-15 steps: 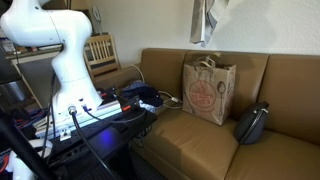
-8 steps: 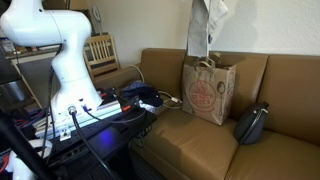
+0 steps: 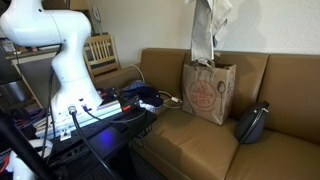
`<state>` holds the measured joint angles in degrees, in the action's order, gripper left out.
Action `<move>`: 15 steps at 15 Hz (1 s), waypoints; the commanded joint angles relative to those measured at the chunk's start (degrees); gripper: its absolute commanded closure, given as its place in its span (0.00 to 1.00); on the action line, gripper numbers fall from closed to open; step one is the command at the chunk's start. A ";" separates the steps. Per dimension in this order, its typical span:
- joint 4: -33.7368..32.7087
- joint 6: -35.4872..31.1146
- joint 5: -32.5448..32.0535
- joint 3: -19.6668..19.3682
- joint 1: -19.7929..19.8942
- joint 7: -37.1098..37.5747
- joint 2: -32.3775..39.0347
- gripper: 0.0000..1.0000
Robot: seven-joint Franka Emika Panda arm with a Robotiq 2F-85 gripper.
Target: Place the white fabric and the black fabric in the bag
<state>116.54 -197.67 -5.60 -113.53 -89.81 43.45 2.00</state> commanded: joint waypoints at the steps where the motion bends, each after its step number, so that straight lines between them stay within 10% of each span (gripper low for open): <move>1: 1.51 -0.47 1.91 -0.97 2.07 -1.44 3.44 0.97; 8: -0.08 -0.43 8.75 1.37 7.82 -1.54 10.64 0.97; 11: 5.06 -0.62 11.90 5.11 9.27 0.25 12.93 0.59; 12: 6.18 -1.04 12.71 6.64 9.75 0.79 12.61 0.89; 15: 7.09 -0.69 13.62 11.14 13.21 1.86 13.64 0.99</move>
<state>122.46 -197.77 6.69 -106.37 -81.08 43.59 13.11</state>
